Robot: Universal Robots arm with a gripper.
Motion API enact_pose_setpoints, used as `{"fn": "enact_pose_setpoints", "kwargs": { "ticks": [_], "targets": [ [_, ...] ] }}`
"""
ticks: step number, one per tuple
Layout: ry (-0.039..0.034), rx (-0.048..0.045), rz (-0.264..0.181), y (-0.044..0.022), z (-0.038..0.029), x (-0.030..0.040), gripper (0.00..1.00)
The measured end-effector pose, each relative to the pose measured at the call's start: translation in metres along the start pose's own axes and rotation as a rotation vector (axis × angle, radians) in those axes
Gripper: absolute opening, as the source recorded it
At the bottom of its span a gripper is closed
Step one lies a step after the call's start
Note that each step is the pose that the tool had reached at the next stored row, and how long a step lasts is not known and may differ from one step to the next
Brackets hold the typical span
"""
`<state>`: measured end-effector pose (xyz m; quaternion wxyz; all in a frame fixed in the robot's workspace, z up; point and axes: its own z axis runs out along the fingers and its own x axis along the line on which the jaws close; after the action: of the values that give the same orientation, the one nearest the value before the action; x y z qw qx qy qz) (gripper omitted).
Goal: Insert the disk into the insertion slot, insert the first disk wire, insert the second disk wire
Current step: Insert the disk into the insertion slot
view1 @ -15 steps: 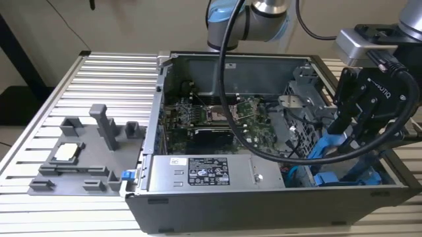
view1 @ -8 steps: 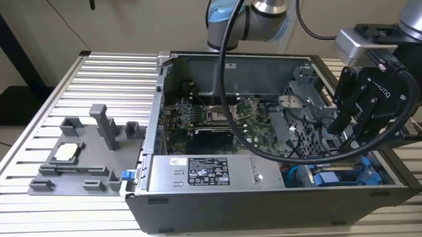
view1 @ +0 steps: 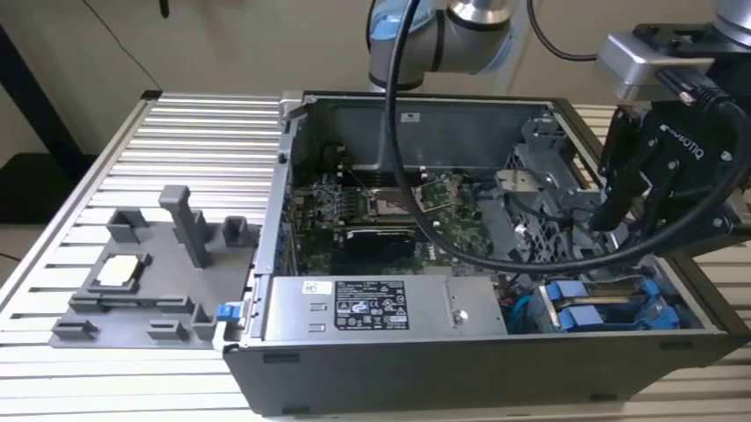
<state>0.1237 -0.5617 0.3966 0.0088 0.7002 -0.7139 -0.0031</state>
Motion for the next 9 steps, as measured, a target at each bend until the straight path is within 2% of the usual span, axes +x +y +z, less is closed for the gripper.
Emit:
{"fn": "enact_pose_setpoints", "kwargs": {
  "ticks": [6, 9],
  "targets": [
    [-0.0026, 0.1094, 0.001, 0.0040, 0.0000, -0.0017, 0.47],
    [-0.0074, 0.1538, -0.003, 0.0047, 0.0003, -0.0023, 0.47]
  ]
}}
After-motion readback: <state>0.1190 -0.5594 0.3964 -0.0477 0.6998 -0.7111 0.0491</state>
